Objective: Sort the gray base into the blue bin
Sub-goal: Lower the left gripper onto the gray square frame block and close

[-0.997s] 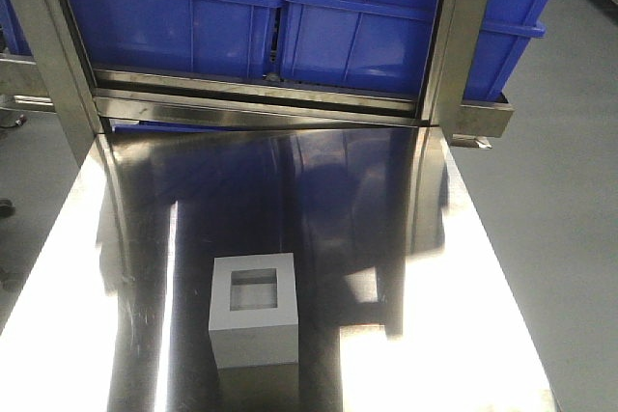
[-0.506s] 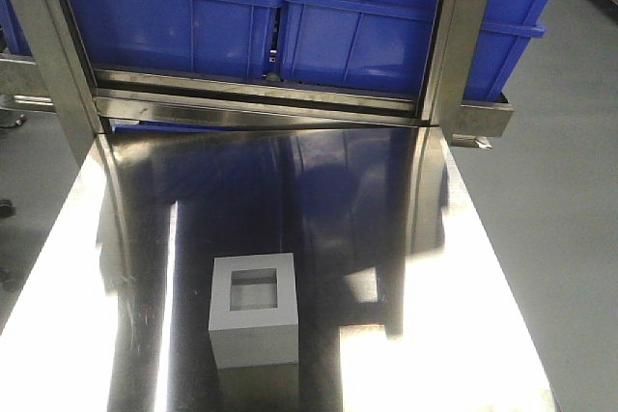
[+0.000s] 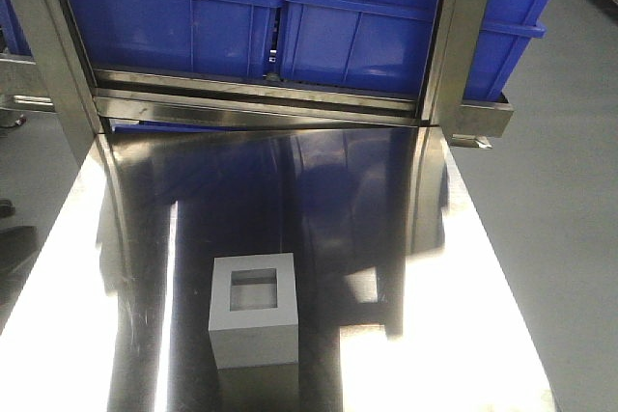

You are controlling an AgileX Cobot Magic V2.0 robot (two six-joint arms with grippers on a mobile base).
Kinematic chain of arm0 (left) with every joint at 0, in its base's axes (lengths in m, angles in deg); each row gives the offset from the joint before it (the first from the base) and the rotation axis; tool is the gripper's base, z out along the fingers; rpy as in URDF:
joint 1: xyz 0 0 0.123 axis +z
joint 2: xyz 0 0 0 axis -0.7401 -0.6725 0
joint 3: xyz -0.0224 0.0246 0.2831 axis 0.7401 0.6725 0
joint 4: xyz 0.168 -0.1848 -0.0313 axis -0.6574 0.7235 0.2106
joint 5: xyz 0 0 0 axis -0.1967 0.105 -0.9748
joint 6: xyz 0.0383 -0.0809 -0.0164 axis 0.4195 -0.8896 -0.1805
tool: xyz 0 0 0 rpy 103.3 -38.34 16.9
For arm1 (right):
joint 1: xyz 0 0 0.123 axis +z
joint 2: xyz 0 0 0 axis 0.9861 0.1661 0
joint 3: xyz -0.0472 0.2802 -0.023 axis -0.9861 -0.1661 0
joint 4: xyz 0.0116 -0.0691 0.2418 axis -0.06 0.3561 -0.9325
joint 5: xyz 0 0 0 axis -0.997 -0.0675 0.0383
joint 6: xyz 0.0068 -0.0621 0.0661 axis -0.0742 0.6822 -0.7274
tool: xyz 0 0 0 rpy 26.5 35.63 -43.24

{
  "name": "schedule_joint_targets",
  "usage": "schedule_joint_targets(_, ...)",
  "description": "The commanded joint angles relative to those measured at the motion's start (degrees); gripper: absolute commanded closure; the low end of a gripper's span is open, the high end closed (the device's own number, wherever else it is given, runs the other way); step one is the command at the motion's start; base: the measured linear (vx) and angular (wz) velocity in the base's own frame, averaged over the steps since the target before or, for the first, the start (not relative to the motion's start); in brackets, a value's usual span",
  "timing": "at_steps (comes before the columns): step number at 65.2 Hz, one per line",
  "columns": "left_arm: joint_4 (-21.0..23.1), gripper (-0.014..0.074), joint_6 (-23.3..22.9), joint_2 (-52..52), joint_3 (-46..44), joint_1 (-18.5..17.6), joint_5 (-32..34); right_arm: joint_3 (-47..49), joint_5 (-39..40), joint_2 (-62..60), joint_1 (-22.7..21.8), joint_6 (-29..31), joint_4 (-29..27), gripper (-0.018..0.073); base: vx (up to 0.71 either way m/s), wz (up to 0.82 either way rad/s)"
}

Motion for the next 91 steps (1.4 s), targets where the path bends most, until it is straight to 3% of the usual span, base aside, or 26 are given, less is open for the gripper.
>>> schedule_joint_targets(1,10.06,0.0166,4.59,-3.69,-3.61,-0.39,0.45,-0.83,4.26,-0.73,-0.26,0.31,0.35,0.0568,0.00,0.00)
schedule_joint_targets(8,14.88,0.0166,5.40,-7.81,-4.85,-0.39,-1.02,-0.83,4.26,-0.73,-0.26,0.31,0.35,0.0568,0.00,0.00)
schedule_joint_targets(18,16.86,0.0166,5.40,-12.67,-6.57,-1.26,-3.11,-0.83,4.26,-0.73,-0.26,0.31,0.35,0.0568,0.00,0.00)
schedule_joint_targets(35,17.67,0.0166,5.15,-20.29,-9.58,-10.75,-0.71,-0.83,4.26,-0.73,-0.26,0.31,0.35,0.0568,0.00,0.00)
schedule_joint_targets(49,14.19,0.0166,-0.21,-26.90,-10.84,-16.25,3.52,-0.83,4.26,-0.73,-0.26,0.31,0.35,0.0568,0.00,0.00)
schedule_joint_targets(61,13.83,0.0166,-1.93,-31.69,-10.87,-20.87,8.19,-0.83,4.26,-0.73,-0.26,0.31,0.35,0.0568,0.00,0.00)
schedule_joint_targets(78,8.20,0.0166,-8.48,-36.89,-10.87,-23.34,11.63,-0.83,4.26,-0.73,-0.26,0.31,0.35,0.0568,0.00,0.00)
schedule_joint_targets(91,6.67,0.0166,-10.82,-39.23,-11.46,-23.75,13.19,-0.83,4.26,-0.73,-0.26,0.31,0.35,0.0568,0.00,0.00)
